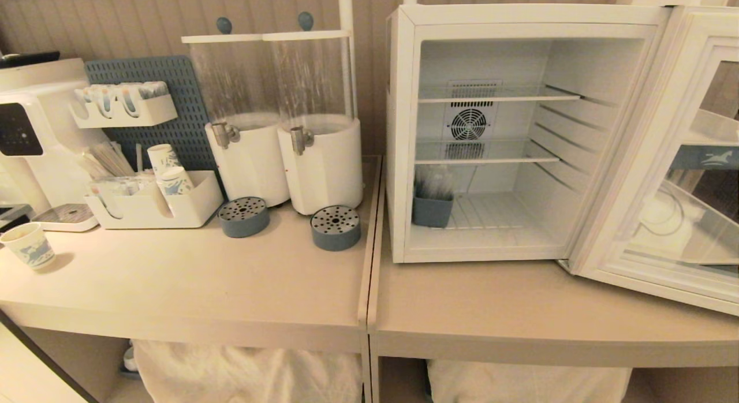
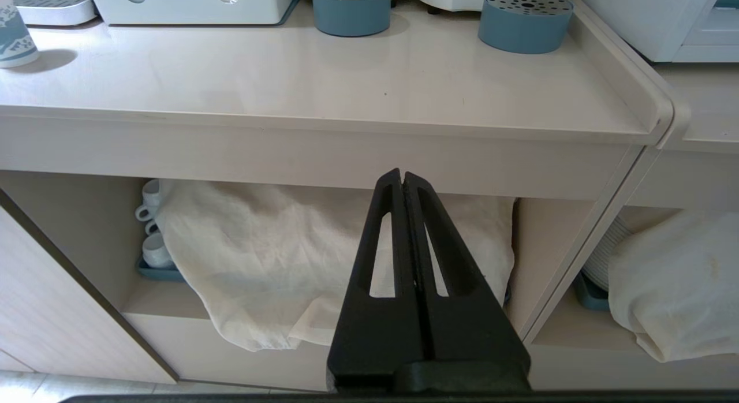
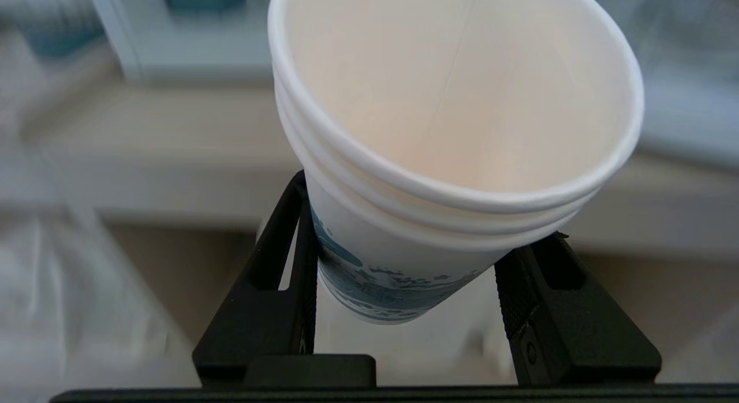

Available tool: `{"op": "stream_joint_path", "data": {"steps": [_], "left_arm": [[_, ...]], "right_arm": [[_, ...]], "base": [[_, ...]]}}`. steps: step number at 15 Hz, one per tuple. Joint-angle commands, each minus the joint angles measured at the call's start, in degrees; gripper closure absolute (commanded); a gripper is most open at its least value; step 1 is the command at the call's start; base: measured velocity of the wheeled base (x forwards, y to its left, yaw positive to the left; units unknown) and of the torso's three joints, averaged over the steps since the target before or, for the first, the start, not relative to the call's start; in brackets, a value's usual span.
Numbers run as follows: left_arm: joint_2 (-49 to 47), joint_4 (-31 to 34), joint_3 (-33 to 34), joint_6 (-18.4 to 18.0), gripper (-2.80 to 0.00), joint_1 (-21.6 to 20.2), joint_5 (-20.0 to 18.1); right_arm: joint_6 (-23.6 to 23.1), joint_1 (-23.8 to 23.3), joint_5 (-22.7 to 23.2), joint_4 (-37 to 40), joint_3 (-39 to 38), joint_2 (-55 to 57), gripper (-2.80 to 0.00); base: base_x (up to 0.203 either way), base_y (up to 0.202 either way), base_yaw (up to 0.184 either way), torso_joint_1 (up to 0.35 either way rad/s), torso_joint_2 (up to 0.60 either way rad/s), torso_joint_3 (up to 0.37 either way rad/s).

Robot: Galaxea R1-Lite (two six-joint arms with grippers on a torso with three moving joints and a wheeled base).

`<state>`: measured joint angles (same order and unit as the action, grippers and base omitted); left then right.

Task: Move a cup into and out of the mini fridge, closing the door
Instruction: Place the paper cup on the table

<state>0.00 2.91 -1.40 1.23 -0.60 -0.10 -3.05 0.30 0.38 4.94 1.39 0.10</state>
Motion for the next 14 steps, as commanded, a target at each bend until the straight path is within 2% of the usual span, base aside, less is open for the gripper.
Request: {"op": "stream_joint_path", "data": {"steps": [1, 6, 14], "left_arm": [[-0.1, 0.0, 0.0, -0.1, 0.0, 0.0, 0.0], [-0.1, 0.0, 0.0, -0.2, 0.0, 0.0, 0.0], [-0.1, 0.0, -0.1, -0.1, 0.0, 0.0, 0.0]], "right_arm": [[-0.1, 0.1, 0.1, 0.4, 0.7, -0.1, 0.0], [-0.1, 0.1, 0.1, 0.4, 0.7, -0.1, 0.0], [0.0, 0.1, 0.1, 0.3, 0.6, -0.1, 0.0]], "base": [[0.0, 0.0, 0.0, 0.0, 0.0, 0.0], [0.0, 0.028, -0.003, 0.002, 0.0, 0.001], [0.0, 0.188, 0.009, 0.004, 0.0, 0.002]]}}
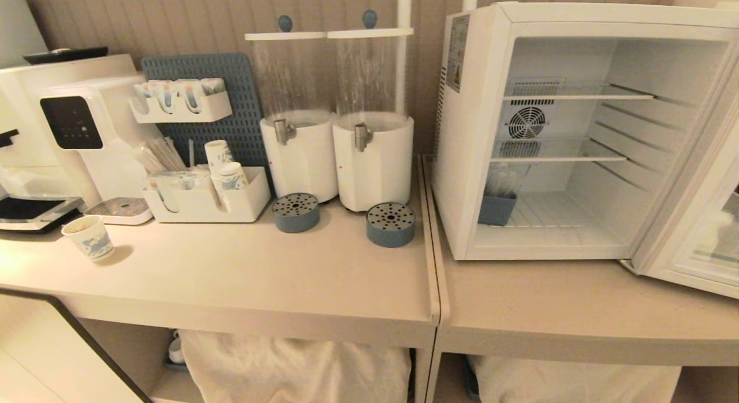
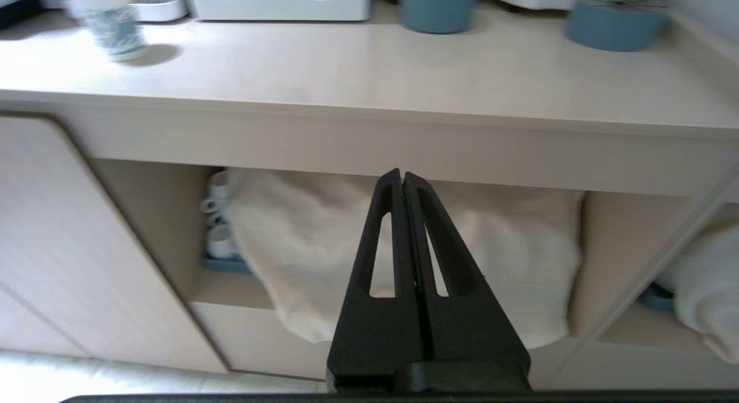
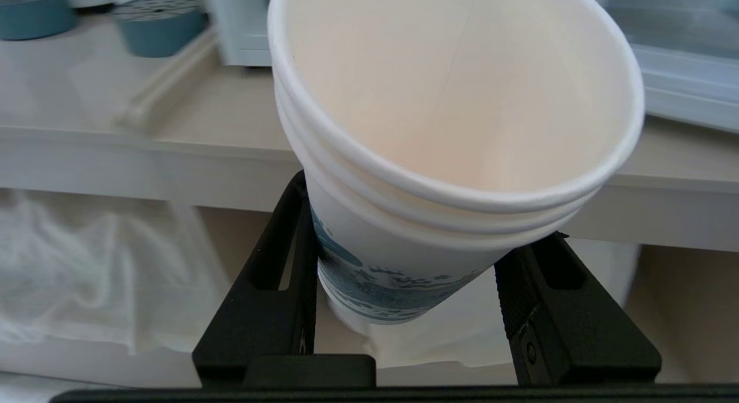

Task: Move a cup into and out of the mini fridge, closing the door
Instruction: Place the paper cup on the table

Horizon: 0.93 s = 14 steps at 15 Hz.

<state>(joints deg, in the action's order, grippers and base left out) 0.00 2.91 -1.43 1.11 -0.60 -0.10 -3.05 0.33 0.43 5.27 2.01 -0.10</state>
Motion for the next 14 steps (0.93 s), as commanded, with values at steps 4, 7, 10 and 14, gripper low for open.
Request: {"op": "stream_joint_path", "data": {"steps": [4, 7, 10, 14], "left_arm": [[-0.1, 0.0, 0.0, -0.1, 0.0, 0.0, 0.0], [-0.1, 0.0, 0.0, -0.1, 0.0, 0.0, 0.0], [-0.1, 0.0, -0.1, -0.1, 0.0, 0.0, -0.1], [-0.1, 0.0, 0.0, -0.1, 0.0, 0.0, -0.1]], "right_arm": [[0.1, 0.0, 0.0, 0.0, 0.0, 0.1, 0.0], [0.1, 0.0, 0.0, 0.0, 0.0, 0.1, 0.0], [0.1, 0.0, 0.0, 0.0, 0.0, 0.1, 0.0], [0.1, 0.0, 0.0, 0.0, 0.0, 0.1, 0.0]], "base": [[0.0, 0.193, 0.007, 0.002, 0.0, 0.003], [0.0, 0.195, 0.007, 0.002, 0.0, 0.0], [0.0, 0.191, 0.006, 0.003, 0.0, 0.002], [0.0, 0.188, 0.006, 0.001, 0.0, 0.0]]}}
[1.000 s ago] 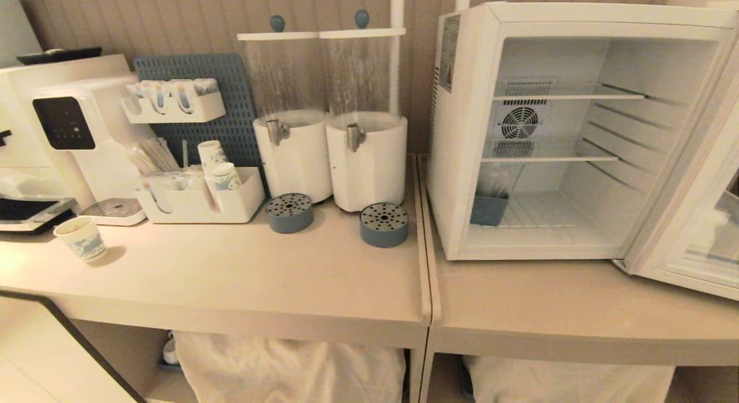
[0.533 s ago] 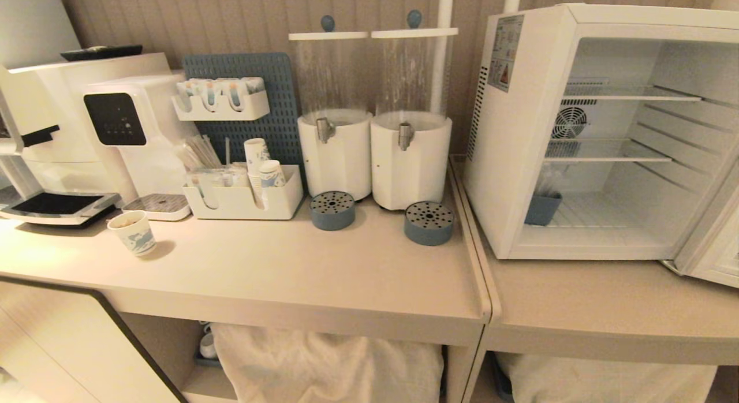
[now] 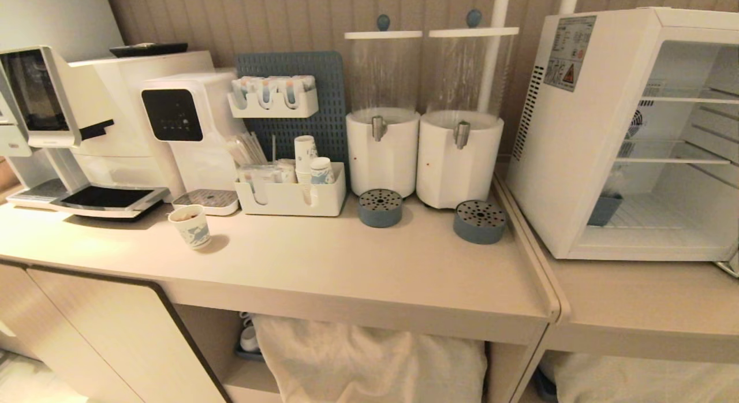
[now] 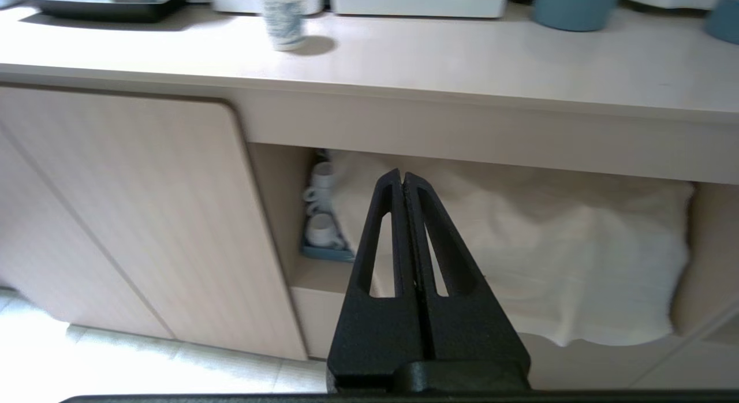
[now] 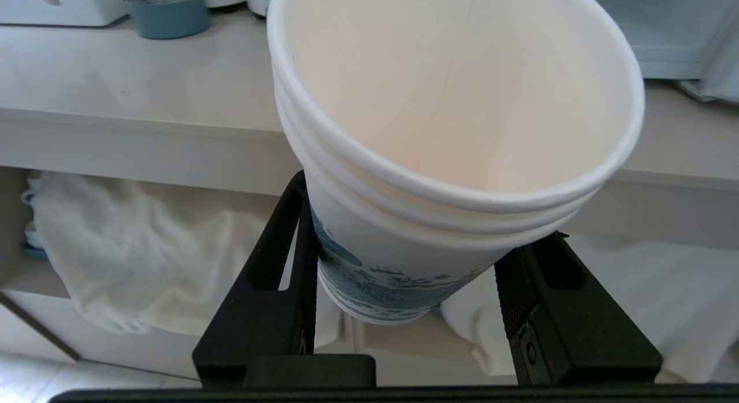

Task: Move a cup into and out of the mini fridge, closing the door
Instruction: Place the paper cup on the table

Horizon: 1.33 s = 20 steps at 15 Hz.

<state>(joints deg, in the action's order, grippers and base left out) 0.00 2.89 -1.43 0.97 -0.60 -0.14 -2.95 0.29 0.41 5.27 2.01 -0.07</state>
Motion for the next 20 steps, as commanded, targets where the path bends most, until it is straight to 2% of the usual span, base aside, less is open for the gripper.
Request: {"op": "stream_joint_path", "data": {"steps": [1, 11, 18, 20], "left_arm": [[-0.1, 0.0, -0.1, 0.0, 0.0, 0.0, 0.0], [-0.1, 0.1, -0.1, -0.3, 0.0, 0.0, 0.1], [-0.1, 0.0, -0.1, -0.2, 0.0, 0.0, 0.1], [-0.1, 0.0, -0.1, 0.1, 0.0, 0.0, 0.1]], "right_arm": [[0.0, 0.1, 0.0, 0.0, 0.0, 0.1, 0.0], [0.5, 0.0, -0.1, -0.1, 0.0, 0.1, 0.0], [1.2, 0.0, -0.3, -0.3, 0.1, 0.1, 0.0], [4.7, 0.0, -0.2, -1.8, 6.3, 0.7, 0.0]], "base": [[0.0, 0.191, 0.003, -0.002, 0.0, 0.002], [0.016, 0.186, 0.006, 0.002, 0.0, 0.003], [0.133, 0.01, -0.006, 0.003, 0.0, 0.003], [0.0, 0.0, 0.0, 0.0, 0.0, 0.0]]}}
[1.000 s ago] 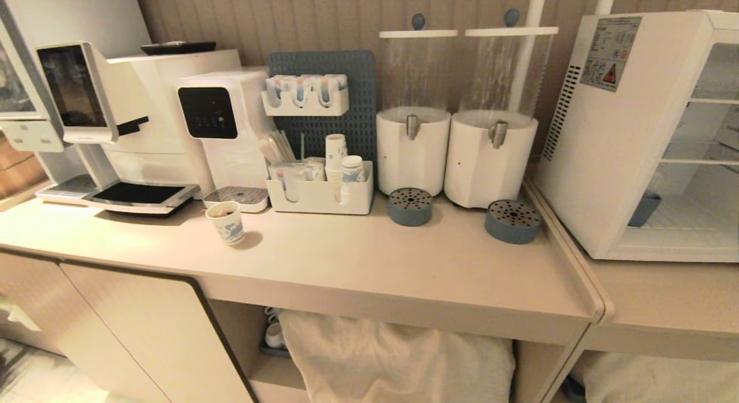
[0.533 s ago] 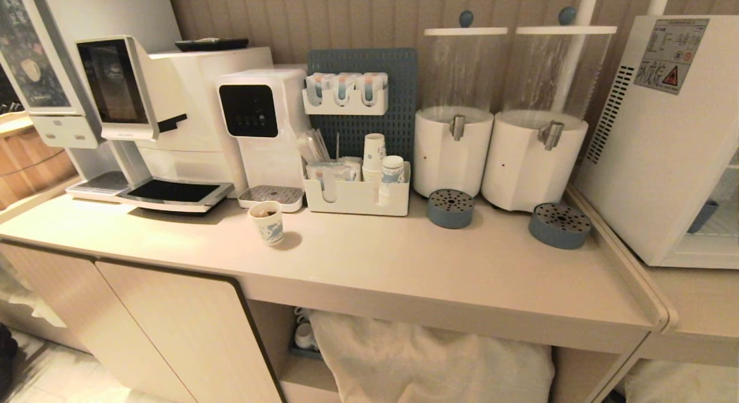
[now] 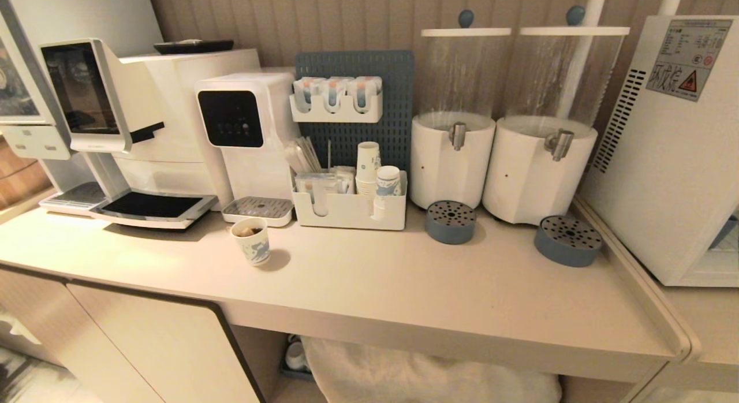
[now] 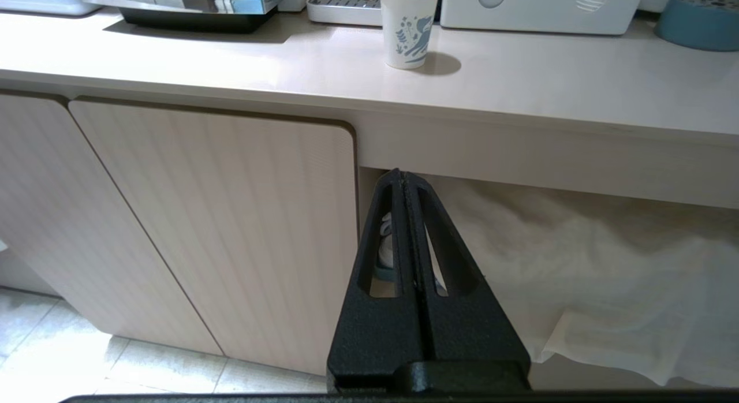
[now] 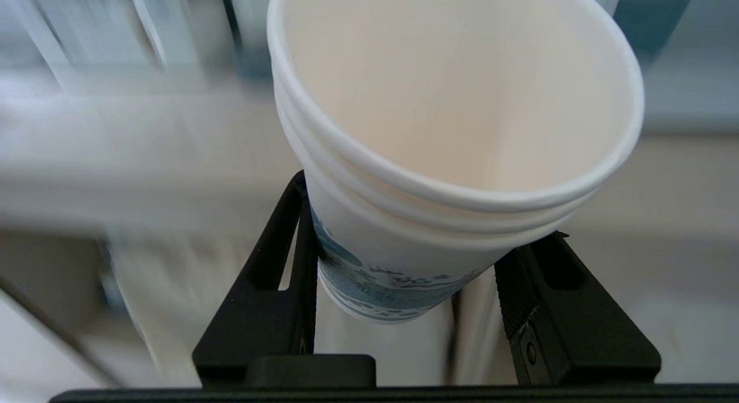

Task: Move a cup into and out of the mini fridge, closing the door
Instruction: Place the paper cup on the table

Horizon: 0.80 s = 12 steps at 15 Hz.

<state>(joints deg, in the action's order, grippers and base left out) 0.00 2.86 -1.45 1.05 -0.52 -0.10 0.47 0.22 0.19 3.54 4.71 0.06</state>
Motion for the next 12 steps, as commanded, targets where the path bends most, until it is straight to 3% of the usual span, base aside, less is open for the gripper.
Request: {"op": "stream_joint_path", "data": {"steps": [1, 3, 5, 8, 9, 10, 12], "left_arm": [[-0.1, 0.0, 0.0, 0.0, 0.0, -0.1, 0.0], [-0.1, 0.0, 0.0, 0.1, 0.0, -0.1, 0.0], [-0.1, 0.0, 0.0, 0.4, 0.0, -0.1, 0.0], [-0.1, 0.0, 0.0, 0.4, 0.0, -0.1, 0.0], [-0.1, 0.0, 0.0, 0.4, 0.0, -0.1, 0.0], [-0.1, 0.0, 0.0, 0.4, 0.0, -0.1, 0.0], [-0.1, -0.1, 0.0, 0.5, 0.0, -0.1, 0.1]], "right_arm": [[3.0, 0.1, 0.1, 0.3, 9.3, 2.1, 0.0], [5.7, 0.1, 0.2, 3.0, 24.0, 10.3, 0.0], [7.8, 0.3, 0.4, 5.7, 36.5, 27.1, 0.0], [9.3, 1.5, 4.0, 7.8, 47.3, 51.2, 0.0], [8.9, 2.0, 7.9, 8.1, 48.8, 57.7, 0.0], [6.8, 2.3, 15.1, 7.5, 49.2, 63.9, 0.0], [-2.9, 2.0, 30.4, -1.1, 44.6, 73.7, 0.0]], "base": [[0.0, 0.0, 0.0, 0.0, 0.0, 0.0], [0.0, 0.0, 0.0, 0.0, 0.0, 0.0], [0.0, 0.0, 0.0, 0.0, 0.0, 0.0], [0.0, 0.0, 0.0, 0.0, 0.0, 0.0], [0.0, 0.0, 0.0, 0.0, 0.0, 0.0], [0.0, 0.0, 0.0, 0.0, 0.0, 0.0], [0.0, 0.0, 0.0, 0.0, 0.0, 0.0]]}}
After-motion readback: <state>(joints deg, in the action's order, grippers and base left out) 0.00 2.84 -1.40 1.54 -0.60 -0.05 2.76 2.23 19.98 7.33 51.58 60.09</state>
